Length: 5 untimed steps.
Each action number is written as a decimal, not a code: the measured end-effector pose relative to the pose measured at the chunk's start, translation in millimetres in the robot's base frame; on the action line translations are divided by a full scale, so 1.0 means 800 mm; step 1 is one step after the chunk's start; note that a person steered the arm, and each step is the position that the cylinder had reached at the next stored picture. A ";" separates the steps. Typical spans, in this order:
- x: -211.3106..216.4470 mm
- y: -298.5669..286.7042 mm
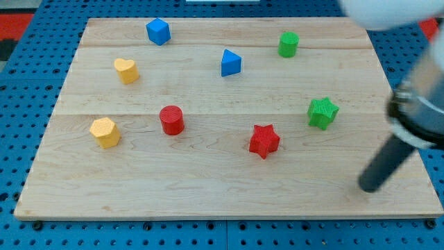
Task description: Move the red star to the center
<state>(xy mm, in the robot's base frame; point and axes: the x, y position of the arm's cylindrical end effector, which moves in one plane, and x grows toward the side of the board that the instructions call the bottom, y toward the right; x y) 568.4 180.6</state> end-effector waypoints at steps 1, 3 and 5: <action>-0.062 -0.024; -0.044 -0.133; -0.102 -0.188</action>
<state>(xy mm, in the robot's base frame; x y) 487.1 30.2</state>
